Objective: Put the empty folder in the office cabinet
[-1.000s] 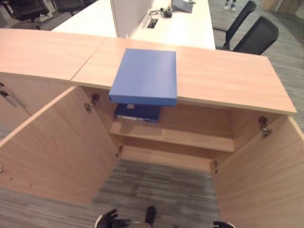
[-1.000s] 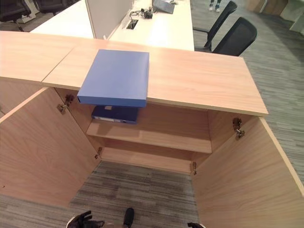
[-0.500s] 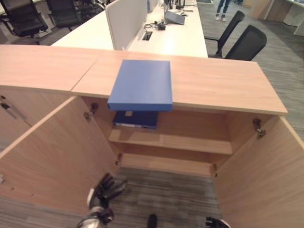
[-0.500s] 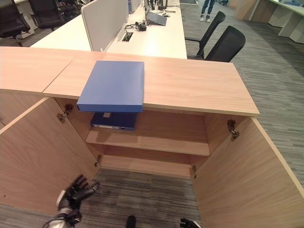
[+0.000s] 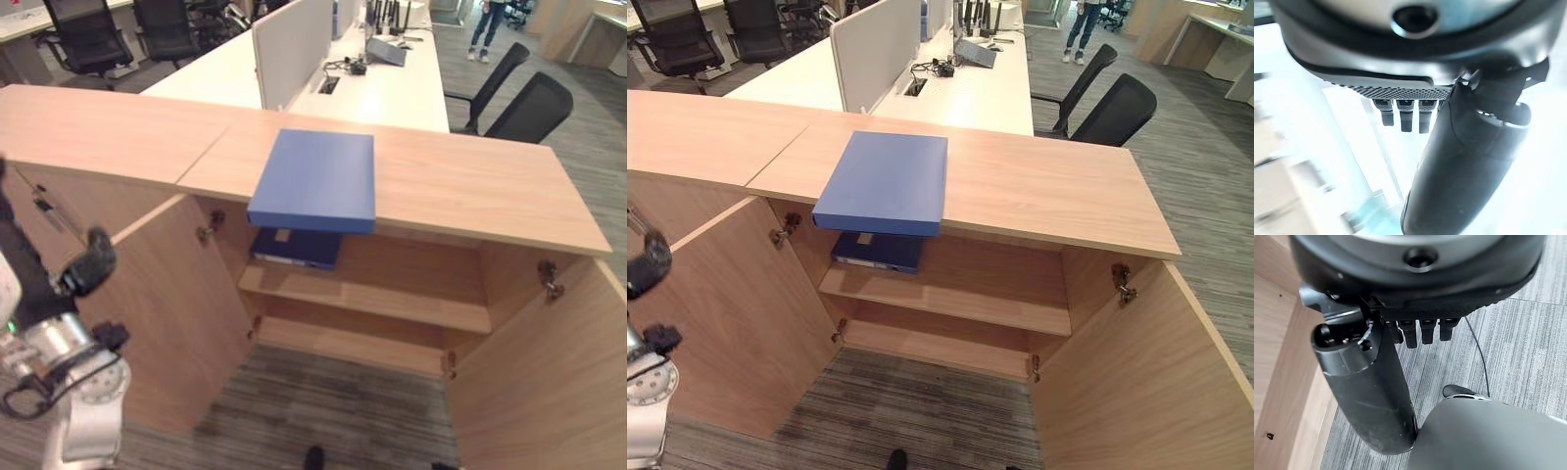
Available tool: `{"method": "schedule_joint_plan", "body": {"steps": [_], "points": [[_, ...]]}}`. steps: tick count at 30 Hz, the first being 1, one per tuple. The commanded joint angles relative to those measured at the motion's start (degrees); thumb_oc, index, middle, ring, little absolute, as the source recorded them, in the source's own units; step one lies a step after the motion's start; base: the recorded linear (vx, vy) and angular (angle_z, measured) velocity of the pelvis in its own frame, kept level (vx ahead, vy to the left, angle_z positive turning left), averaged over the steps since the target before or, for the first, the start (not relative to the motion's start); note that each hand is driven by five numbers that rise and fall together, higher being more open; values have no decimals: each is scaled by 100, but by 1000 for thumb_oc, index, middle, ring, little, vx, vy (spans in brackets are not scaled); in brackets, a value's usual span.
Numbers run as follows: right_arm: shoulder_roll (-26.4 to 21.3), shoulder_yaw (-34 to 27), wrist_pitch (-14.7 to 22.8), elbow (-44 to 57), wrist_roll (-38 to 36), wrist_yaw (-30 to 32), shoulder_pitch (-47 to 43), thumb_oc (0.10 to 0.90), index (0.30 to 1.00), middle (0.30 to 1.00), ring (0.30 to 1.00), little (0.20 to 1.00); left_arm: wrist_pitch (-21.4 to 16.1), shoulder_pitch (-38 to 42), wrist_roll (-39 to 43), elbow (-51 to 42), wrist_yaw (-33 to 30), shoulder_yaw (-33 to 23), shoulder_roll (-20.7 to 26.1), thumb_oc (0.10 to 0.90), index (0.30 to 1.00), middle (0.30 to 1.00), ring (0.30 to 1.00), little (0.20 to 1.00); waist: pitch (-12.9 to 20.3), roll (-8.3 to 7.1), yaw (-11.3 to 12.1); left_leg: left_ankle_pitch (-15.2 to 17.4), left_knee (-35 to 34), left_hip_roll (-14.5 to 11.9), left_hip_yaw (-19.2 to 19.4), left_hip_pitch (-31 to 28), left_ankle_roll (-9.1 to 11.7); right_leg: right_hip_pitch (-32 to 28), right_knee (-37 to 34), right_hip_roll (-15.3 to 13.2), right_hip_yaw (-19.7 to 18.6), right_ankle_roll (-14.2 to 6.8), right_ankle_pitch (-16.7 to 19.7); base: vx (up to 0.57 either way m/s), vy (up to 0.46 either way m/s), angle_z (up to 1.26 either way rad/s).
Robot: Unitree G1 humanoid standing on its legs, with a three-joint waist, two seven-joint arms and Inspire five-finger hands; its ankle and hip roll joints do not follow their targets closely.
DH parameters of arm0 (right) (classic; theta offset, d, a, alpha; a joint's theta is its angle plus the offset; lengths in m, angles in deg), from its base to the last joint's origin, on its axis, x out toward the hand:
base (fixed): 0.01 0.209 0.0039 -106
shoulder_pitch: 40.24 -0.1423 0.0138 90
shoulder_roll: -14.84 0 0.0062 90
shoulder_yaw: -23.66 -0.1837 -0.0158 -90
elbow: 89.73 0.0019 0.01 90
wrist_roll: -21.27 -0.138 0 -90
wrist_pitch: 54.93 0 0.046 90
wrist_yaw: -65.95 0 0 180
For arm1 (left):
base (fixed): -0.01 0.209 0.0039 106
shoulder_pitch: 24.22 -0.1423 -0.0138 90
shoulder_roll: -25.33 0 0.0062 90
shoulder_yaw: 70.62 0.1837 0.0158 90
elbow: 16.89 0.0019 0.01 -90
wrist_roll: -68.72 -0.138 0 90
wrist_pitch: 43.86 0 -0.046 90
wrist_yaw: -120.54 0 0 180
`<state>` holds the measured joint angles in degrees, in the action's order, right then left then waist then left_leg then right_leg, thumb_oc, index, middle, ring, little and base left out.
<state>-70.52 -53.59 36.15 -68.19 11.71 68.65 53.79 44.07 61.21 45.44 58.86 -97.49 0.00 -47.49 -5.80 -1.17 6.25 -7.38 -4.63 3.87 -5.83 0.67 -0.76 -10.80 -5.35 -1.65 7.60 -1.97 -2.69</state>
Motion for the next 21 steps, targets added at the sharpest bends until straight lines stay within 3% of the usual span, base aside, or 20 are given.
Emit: {"method": "schedule_joint_plan", "body": {"steps": [1,5,9,10,21], "points": [[0,311,16,-233,33,18,-118,800,900,900,900,900,-409,527,-667,-258,52,146,368,800,900,900,900,900,144,62,-192,749,-37,-23,-83,-308,136,126,35,-101,295,-383,29,0,0,0],[-92,188,12,-475,50,5,-193,800,900,900,900,900,-716,781,-676,-509,771,1028,653,800,900,900,900,900,160,109,-268,771,-37,-31,-75,-352,124,107,35,-109,304,-397,34,0,0,0],[-134,131,-6,-532,61,-23,-206,800,900,900,900,900,-812,920,-642,-559,1069,1413,757,800,900,900,900,900,169,130,-301,788,-37,-32,-63,-378,117,92,35,-109,305,-405,32,5,5,-1],[-167,105,-27,-598,62,-40,-233,800,900,900,900,900,-885,1097,-686,-585,1349,1802,923,800,900,900,900,900,193,150,-359,807,-37,-32,-55,-404,109,83,35,-111,310,-410,31,14,14,-3],[-286,13,-135,-724,141,-127,-217,800,900,900,900,900,-881,1888,-757,-164,1790,2689,1224,800,900,900,900,900,234,176,-480,870,-37,-45,3,-482,107,34,35,-114,292,-430,19,2,2,0]]}}
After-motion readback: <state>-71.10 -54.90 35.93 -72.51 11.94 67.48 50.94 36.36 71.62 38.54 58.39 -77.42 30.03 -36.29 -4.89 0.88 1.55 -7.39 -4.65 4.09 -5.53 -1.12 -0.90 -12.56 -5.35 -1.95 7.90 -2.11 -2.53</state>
